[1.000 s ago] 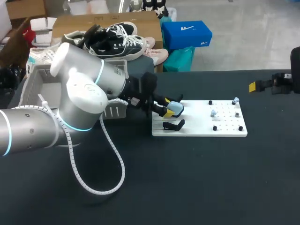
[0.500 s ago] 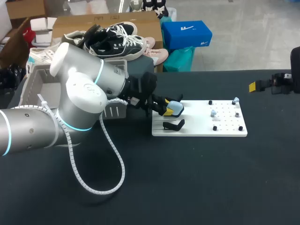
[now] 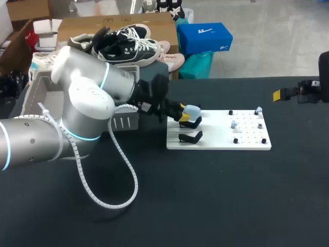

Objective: Pick up each earbud case from the left stands, insert the matching earbuds, close the lid, and place the case in the box.

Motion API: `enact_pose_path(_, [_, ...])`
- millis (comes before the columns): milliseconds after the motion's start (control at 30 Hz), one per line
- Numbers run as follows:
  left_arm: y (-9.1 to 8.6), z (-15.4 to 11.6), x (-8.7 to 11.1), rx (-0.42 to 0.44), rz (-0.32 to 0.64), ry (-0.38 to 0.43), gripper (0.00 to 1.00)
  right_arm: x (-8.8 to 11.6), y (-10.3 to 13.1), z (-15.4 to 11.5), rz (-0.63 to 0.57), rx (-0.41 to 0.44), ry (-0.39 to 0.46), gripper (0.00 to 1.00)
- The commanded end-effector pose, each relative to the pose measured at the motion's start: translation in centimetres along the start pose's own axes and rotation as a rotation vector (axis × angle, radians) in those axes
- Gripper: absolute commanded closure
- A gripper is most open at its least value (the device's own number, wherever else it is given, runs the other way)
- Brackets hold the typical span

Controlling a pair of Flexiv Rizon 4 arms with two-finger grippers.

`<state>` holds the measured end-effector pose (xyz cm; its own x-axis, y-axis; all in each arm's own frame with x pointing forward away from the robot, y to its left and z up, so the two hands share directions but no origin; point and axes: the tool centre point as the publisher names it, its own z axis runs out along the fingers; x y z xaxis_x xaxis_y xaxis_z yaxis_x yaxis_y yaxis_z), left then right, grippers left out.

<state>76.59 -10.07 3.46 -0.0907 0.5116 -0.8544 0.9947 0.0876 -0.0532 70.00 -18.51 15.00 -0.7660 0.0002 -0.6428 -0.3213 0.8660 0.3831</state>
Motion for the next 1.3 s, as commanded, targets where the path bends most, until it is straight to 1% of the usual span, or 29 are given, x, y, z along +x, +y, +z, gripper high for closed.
enact_pose_path(33, [-0.4, -0.5, -0.9, -0.002, 0.01, -0.029, 1.0, -0.4, -0.5, -0.7, -0.006, 0.016, -0.008, 0.0])
enact_pose_path(67, [-0.5, -0.6, -1.3, -0.009, 0.009, -0.041, 1.0, -0.7, -0.9, -1.3, -0.016, 0.027, -0.014, 0.0])
enact_pose_path(133, [-0.7, -0.6, -2.1, 0.001, 0.015, -0.046, 1.0, -1.3, -1.0, -1.9, -0.046, 0.04, -0.008, 0.0])
enact_pose_path(200, [-0.7, -0.6, -2.7, -0.012, 0.015, -0.058, 1.0, -1.5, -0.8, -1.8, -0.074, 0.031, 0.005, 0.0])
enact_pose_path(367, [-0.8, 0.0, -4.4, -0.033, 0.028, -0.078, 1.0, -1.1, 0.7, -0.2, -0.139, -0.017, 0.049, 0.0])
enact_pose_path(467, [-0.8, 0.4, -5.4, -0.039, 0.029, -0.099, 1.0, -0.7, 1.4, 0.6, -0.153, -0.05, 0.054, 0.0])
enact_pose_path(567, [-0.8, 0.8, -6.4, -0.049, 0.03, -0.114, 1.0, -0.2, 2.0, 1.6, -0.18, -0.053, 0.091, 0.0])
enact_pose_path(667, [-1.3, 1.2, -7.4, -0.052, 0.044, -0.127, 1.0, 0.1, 2.5, 2.5, -0.197, -0.073, 0.114, 0.0])
enact_pose_path(867, [-2.3, 2.0, -8.8, -0.066, 0.078, -0.146, 1.0, 0.1, 3.9, 4.2, -0.232, -0.128, 0.141, 0.0])
enact_pose_path(1167, [-2.6, 3.4, -10.2, -0.045, 0.092, -0.16, 1.0, -0.4, 5.3, 6.1, -0.276, -0.166, 0.168, 0.0])
enact_pose_path(1300, [-3.4, 3.3, -10.8, -0.03, 0.106, -0.189, 1.0, -0.3, 5.7, 6.9, -0.282, -0.188, 0.178, 0.0])
